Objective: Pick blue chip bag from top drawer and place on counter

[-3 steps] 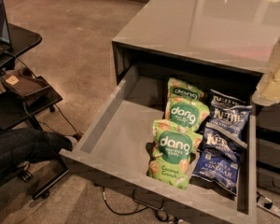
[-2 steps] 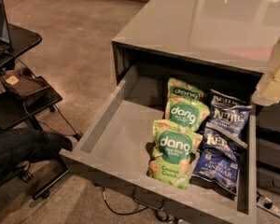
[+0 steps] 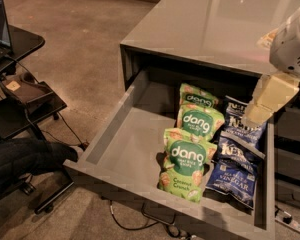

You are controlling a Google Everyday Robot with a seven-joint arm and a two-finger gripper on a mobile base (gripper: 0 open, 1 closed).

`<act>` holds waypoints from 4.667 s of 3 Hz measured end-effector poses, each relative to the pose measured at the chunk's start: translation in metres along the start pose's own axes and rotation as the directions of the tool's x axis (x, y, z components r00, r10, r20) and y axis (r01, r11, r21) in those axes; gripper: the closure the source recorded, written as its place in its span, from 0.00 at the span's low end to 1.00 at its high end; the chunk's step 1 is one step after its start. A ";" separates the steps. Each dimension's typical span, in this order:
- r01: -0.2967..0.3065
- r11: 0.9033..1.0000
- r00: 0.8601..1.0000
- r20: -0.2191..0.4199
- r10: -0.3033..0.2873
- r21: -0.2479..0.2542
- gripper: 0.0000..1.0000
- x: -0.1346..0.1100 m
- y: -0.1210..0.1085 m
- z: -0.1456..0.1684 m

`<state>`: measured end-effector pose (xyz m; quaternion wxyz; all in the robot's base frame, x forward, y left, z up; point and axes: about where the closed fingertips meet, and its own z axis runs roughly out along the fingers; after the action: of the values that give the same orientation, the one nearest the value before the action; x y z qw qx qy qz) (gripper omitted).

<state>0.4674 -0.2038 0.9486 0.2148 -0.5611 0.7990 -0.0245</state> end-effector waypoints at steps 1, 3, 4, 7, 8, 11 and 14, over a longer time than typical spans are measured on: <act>0.000 1.000 1.000 0.000 0.000 0.000 0.00 0.000 0.000 0.000; -0.330 0.944 0.934 -0.148 0.324 -0.014 0.00 0.097 0.008 0.038; -0.507 0.862 0.844 -0.198 0.498 0.002 0.00 0.142 0.008 0.044; -0.587 0.807 0.803 -0.176 0.570 -0.061 0.00 0.175 0.012 0.103; -0.635 0.771 0.768 -0.143 0.624 -0.051 0.00 0.193 0.011 0.126; -0.554 0.824 0.829 -0.163 0.535 -0.116 0.00 0.169 0.030 0.157; -0.493 0.853 0.867 -0.182 0.464 -0.174 0.03 0.147 0.038 0.188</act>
Offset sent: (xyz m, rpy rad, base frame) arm -0.0214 -0.0978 -0.0938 0.0071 0.2063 -0.3846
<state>0.4629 -0.2850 0.7210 0.0982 -0.3614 0.9239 0.0788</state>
